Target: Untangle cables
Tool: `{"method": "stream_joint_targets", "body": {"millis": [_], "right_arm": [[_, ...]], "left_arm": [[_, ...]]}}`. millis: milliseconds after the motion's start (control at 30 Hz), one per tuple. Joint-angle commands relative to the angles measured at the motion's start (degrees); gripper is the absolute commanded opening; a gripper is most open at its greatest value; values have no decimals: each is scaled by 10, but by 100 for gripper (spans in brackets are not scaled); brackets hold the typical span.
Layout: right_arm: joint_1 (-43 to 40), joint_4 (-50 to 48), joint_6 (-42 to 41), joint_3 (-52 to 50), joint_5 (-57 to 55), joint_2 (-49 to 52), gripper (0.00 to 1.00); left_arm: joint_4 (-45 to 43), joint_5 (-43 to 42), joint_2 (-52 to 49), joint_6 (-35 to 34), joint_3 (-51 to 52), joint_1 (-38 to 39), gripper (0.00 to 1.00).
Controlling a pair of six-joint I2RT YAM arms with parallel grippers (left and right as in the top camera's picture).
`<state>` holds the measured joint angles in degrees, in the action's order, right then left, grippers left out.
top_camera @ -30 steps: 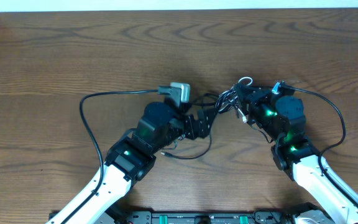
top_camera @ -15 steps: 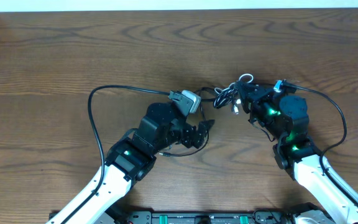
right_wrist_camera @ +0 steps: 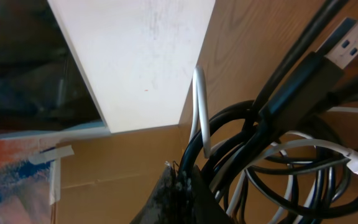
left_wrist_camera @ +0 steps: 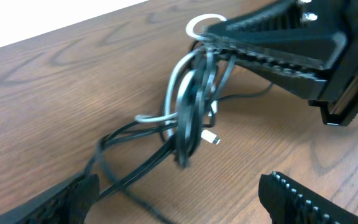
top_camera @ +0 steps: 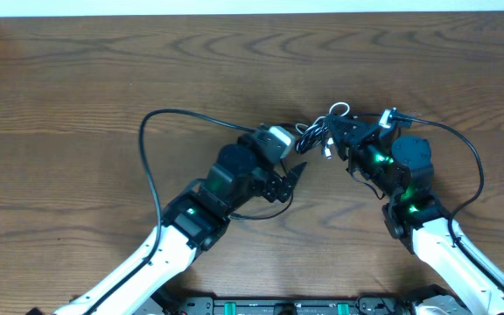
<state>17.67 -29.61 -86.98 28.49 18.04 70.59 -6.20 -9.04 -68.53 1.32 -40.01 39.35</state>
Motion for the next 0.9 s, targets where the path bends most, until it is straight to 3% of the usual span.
{"method": "stream_joint_targets", "body": {"millis": [0,167,333,433,667,867], "right_arm": [[13,-7,11,6,-12,-1,2],[14,-10,11,6,-12,-1,2],[15,-11,11,6,-12,-1,1],[15,-11,11,6,-12,-1,1],[16,-15,11,6,-9,-1,1],[16,-19,11,6,-5,-1,2]], "left_arm": [[-20,5,-38,32,-12,12,86],[-63,5,-70,32,-12,29,77],[-100,6,-71,32,-12,32,74],[-100,6,-75,32,-12,32,64],[-108,7,-101,32,-12,32,52],[-122,8,-106,32,-12,32,48]]}}
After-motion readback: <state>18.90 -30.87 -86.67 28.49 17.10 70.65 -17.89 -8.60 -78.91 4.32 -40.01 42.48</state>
